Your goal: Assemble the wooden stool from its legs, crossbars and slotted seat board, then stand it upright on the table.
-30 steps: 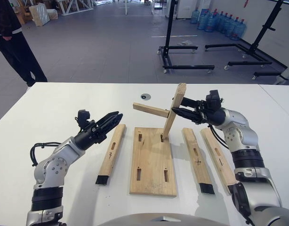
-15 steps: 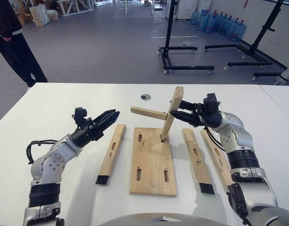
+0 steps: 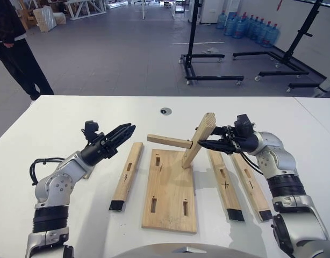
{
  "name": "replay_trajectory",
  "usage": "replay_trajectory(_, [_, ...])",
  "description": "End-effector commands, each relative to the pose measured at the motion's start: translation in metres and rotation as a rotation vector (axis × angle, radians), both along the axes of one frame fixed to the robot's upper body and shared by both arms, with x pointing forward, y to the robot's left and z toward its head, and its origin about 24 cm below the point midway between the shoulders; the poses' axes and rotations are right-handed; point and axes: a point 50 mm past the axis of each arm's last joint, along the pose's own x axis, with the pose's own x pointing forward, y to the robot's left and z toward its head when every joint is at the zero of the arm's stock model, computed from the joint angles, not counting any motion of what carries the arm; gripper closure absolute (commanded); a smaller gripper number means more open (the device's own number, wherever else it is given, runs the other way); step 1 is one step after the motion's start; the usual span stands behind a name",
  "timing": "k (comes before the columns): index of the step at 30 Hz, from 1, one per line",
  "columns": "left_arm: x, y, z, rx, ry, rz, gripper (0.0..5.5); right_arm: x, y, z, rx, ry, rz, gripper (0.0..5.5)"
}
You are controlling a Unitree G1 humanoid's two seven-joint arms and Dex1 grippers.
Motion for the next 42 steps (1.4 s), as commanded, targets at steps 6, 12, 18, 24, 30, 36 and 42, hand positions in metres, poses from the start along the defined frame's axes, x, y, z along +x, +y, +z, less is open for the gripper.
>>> replay_trajectory(6, [0.002, 0.0, -0.002, 0.026, -0.01, 0.027, 2.1, 0.001, -0.008, -0.039, -0.188, 0.213, -0.099, 3.02])
replay_trajectory(12, [0.0, -0.002, -0.008, 0.016, -0.005, 0.055, 2.1, 0.012, -0.011, 0.003, -0.058, 0.156, -0.183, 1.96])
replay_trajectory(18, [-0.01, -0.004, -0.015, -0.015, -0.002, 0.115, 2.1, -0.013, -0.042, 0.006, -0.14, 0.203, -0.303, 1.69])
replay_trajectory(24, [-0.027, -0.004, -0.021, -0.058, -0.003, 0.218, 2.1, -0.018, -0.085, 0.021, -0.07, 0.177, -0.694, 1.69])
replay_trajectory(30, [-0.05, -0.003, -0.012, 0.006, -0.066, 0.412, 2.1, -0.027, -0.082, 0.011, -0.216, 0.218, -1.255, 1.69])
replay_trajectory(36, [-0.062, -0.014, 0.008, 0.108, -0.108, 0.491, 2.1, -0.098, -0.057, -0.023, -0.54, 0.355, -1.455, 1.69])
replay_trajectory(42, [-0.07, -0.029, 0.012, 0.116, -0.102, 0.461, 2.1, -0.133, -0.057, -0.036, -0.754, 0.508, -1.431, 1.69])
